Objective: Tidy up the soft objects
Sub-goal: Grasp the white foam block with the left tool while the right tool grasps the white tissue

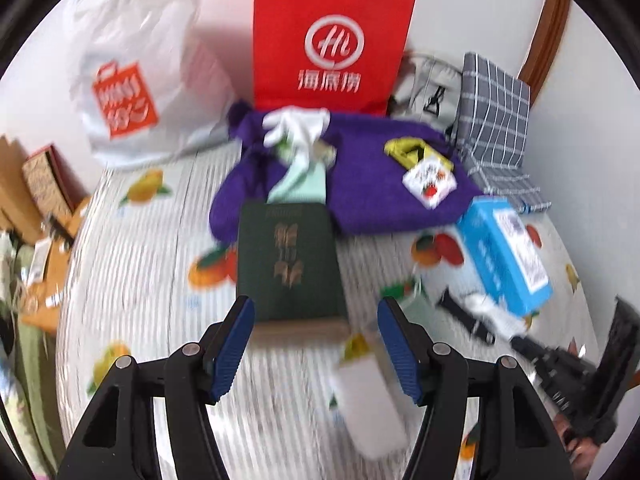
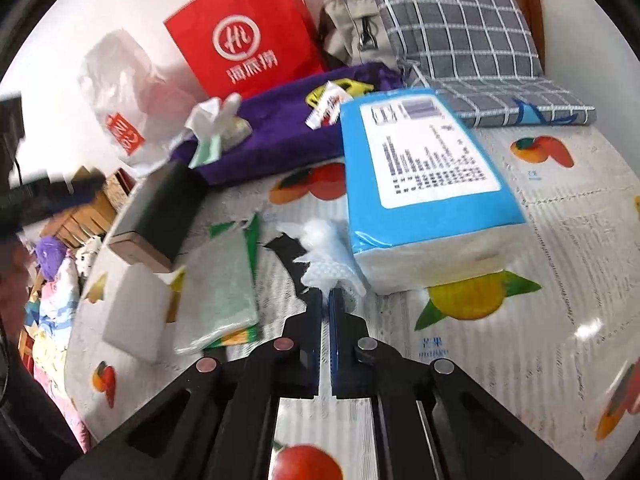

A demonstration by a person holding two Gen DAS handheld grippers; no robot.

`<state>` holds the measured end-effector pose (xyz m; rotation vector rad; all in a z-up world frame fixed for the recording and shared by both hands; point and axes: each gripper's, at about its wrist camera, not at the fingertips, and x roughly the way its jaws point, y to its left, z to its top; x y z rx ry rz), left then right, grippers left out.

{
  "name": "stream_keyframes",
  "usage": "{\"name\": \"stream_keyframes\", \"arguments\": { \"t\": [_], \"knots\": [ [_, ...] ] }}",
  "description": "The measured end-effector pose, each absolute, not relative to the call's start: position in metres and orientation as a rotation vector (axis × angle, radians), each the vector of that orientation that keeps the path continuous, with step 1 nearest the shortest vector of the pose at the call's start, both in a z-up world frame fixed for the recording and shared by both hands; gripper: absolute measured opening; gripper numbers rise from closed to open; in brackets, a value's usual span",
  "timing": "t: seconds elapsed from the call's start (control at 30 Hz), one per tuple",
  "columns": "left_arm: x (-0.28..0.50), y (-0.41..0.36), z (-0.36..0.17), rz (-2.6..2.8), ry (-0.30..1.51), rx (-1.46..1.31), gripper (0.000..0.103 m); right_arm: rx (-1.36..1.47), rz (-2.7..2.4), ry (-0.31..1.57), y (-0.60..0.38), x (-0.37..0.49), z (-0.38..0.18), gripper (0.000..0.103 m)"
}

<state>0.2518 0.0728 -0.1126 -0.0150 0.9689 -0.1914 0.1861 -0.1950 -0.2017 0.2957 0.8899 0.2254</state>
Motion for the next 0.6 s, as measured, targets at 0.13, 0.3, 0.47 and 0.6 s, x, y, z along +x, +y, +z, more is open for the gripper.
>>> {"name": "stream_keyframes", "arguments": {
  "t": [0.13, 0.3, 0.47, 0.6],
  "knots": [
    [0.23, 0.073, -0.126, -0.22, 0.996, -0.09, 0.062, 0.283, 0.242, 0.876, -0.2, 0.162, -0.192, 0.003],
    [0.211, 0.055, -0.144, -0.226, 1.013, -0.12, 0.072, 0.251, 0.249, 0.867, -0.209, 0.131, -0.188, 0.003],
    [0.205, 0.04, -0.175, -0.158, 1.079, -0.1, 0.072, 0.225, 0.208, 0.885, -0.228, 0.109, -0.2, 0.003],
    [0.208, 0.034, -0.188, -0.129, 1.076, -0.088, 0.07, 0.173, 0.205, 0.92, -0.232, 0.104, -0.213, 0.007]
  ]
}}
